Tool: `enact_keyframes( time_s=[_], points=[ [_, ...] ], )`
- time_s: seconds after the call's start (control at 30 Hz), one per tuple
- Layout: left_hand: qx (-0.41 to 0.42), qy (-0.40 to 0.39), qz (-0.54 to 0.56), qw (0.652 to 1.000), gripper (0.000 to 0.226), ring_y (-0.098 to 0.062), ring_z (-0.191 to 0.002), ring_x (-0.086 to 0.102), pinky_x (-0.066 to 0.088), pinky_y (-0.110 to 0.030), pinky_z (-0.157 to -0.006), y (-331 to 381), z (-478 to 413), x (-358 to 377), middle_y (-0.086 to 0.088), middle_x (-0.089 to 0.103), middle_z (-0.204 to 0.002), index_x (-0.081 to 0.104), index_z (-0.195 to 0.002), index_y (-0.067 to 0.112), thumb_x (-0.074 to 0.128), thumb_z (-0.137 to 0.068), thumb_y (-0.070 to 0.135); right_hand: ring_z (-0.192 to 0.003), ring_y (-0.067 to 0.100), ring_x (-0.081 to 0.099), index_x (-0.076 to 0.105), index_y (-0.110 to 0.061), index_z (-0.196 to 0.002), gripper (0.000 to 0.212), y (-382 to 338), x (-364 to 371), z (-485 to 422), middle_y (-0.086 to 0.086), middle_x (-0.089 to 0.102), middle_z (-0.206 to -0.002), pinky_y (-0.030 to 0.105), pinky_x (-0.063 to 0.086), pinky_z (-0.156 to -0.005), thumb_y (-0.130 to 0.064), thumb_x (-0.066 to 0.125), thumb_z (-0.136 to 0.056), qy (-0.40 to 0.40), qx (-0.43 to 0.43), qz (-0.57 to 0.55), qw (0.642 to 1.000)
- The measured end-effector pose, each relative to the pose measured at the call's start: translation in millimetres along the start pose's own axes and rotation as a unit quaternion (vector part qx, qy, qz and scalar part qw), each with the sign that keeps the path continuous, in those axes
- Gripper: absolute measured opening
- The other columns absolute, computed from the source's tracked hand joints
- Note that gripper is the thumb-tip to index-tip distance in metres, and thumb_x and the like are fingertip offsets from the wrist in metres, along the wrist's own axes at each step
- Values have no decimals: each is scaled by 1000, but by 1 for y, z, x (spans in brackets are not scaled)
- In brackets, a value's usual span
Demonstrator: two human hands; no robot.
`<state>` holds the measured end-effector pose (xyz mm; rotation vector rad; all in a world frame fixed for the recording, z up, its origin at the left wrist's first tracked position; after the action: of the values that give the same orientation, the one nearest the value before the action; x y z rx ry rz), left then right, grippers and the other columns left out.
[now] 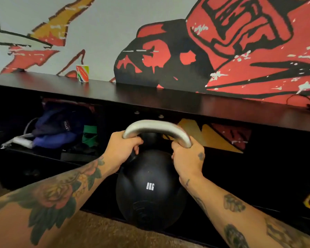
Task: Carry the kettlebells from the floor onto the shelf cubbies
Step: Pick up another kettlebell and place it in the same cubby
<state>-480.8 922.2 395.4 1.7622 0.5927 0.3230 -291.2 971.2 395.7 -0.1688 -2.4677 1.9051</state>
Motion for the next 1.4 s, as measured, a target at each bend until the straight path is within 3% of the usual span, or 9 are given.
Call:
enact_keyframes(
  time_s=[0.07,0.3,0.5,0.63,0.8,1.0,1.17,1.27,1.4],
  points=[
    [8,-8,-14,1000,46,-25,-53,56,51,-38,-72,-33,-9,10,-8,58,-43,59,-38,16,72,-80,3,-68,26,68,78,-33,-95,33,37,5,-7,4,71,-69,44,59,-68,-36,64,-65,10,0,-1,1000],
    [35,-6,-20,999,34,-31,-60,56,46,-37,-65,-74,-57,37,-8,61,-46,64,-47,14,72,-79,6,-62,27,67,70,-27,-72,8,82,22,-47,3,67,-62,41,55,-61,-34,67,-70,49,-45,-30,997],
    [35,1,-67,997,22,-24,-56,59,45,-23,-50,-94,-87,53,-1,64,-45,67,-61,10,73,-82,7,-75,42,69,68,-21,-78,5,105,35,-79,17,70,-73,54,59,-68,-24,70,-81,58,-61,2,996],
    [25,0,-73,997,21,-27,-59,58,45,-34,-60,-113,-105,60,-2,65,-45,68,-62,10,73,-81,8,-76,42,70,68,-21,-78,6,122,45,-96,17,70,-73,57,60,-70,-26,69,-80,63,-55,15,996],
    [23,-10,-58,998,11,-12,-46,57,45,-23,-50,-124,-134,59,0,65,-46,69,-66,12,73,-77,12,-71,39,69,67,-21,-76,13,132,63,-118,16,69,-71,54,60,-67,-34,65,-72,68,-51,-1,996],
    [37,19,-35,999,11,-11,-59,61,48,-21,-62,-135,-162,48,3,66,-57,72,-79,17,81,-84,20,-71,31,68,62,-28,-71,11,141,100,-139,2,64,-66,53,61,-70,-37,66,-75,72,-37,-7,997],
    [-126,84,43,988,79,-21,-91,78,62,-37,-86,-165,-133,29,-8,80,-106,74,-108,21,87,-50,74,-72,29,67,58,-28,-74,12,145,140,-152,-1,63,-67,43,57,-69,-31,68,-81,62,-53,0,997],
    [-240,93,93,962,137,-30,-107,73,59,-45,-96,-193,-99,30,-8,71,-126,55,-142,16,83,-28,87,-69,20,63,56,-29,-79,15,145,156,-160,-4,63,-72,30,45,-62,-26,71,-82,22,-57,-1,998],
    [-274,82,130,949,133,-32,-104,74,59,-46,-95,-192,-107,22,-9,74,-120,59,-138,12,88,-29,82,-80,3,57,59,-32,-106,35,169,163,-155,-15,62,-89,19,38,-61,-43,77,-79,-47,5,2,999]
  ],
)
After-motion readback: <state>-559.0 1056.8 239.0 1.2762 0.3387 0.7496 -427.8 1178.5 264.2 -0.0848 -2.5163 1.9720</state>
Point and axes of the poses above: each hand's wrist, its own z-axis away from the middle knuckle, its own x-axis out of the palm, y = z × x, the point moved 2 cm from there along -z, towards the middle knuckle
